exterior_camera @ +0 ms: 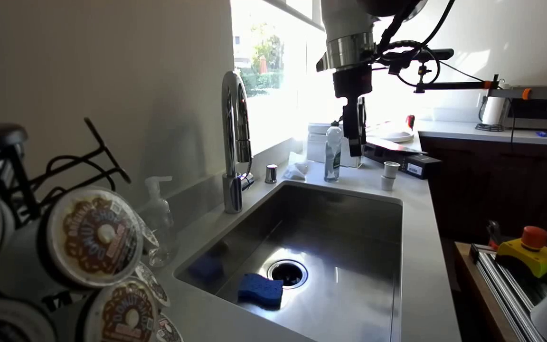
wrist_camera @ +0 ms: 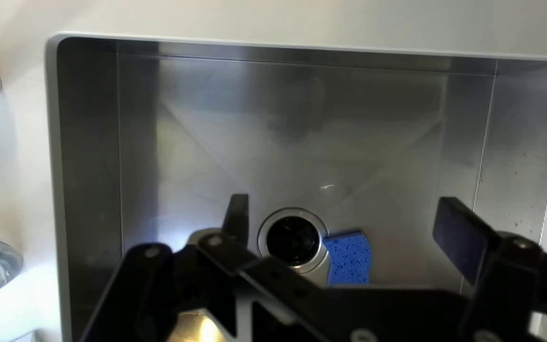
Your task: Place one coffee pod from the counter on top of the black coffee pod stand.
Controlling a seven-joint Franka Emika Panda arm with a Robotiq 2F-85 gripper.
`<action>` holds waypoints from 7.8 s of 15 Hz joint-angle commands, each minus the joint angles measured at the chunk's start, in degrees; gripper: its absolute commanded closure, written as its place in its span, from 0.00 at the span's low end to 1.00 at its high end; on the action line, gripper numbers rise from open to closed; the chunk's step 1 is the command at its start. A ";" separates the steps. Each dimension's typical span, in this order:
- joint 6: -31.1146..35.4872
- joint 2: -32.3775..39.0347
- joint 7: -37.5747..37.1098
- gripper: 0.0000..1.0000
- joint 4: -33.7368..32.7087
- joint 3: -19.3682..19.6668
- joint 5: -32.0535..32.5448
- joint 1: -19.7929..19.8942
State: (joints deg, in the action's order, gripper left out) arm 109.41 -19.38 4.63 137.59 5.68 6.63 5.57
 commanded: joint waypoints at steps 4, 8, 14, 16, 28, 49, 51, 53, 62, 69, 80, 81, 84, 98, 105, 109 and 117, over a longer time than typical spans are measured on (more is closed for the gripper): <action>-0.27 -1.00 -2.52 0.00 0.28 2.73 -0.27 2.92; 1.29 -3.07 -3.63 0.00 1.68 6.11 0.83 7.06; 8.53 -5.00 -3.61 0.00 3.74 9.53 5.42 12.60; 11.15 -5.27 -3.51 0.00 4.45 10.43 7.18 14.25; 14.85 -3.78 -2.05 0.00 3.48 14.42 8.88 19.10; 23.76 8.31 29.21 0.00 0.47 27.26 -1.77 17.56; 24.41 10.05 30.52 0.00 -0.08 27.63 -2.93 17.54; 23.42 8.30 28.29 0.00 0.68 26.58 -1.29 18.49; 24.87 11.70 32.70 0.00 -0.54 27.55 -3.83 18.23; 28.95 15.10 43.12 0.00 -0.78 28.64 -6.14 18.38; 31.83 21.34 58.44 0.00 -1.68 27.06 -17.13 19.58; 32.35 21.75 58.79 0.00 -1.75 26.81 -17.25 19.82; 32.62 22.76 59.41 0.00 -2.24 25.93 -17.62 20.69; 32.81 24.84 59.57 0.31 -3.66 22.75 -17.81 23.83; 32.87 25.31 59.54 0.60 -4.28 22.08 -17.89 24.49; 32.61 24.80 59.61 0.71 -4.21 21.81 -18.00 24.76; 31.05 20.53 57.89 0.71 -3.43 21.78 -16.34 24.01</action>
State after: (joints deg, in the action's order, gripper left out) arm 140.70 3.69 62.30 133.31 27.92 -9.61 29.46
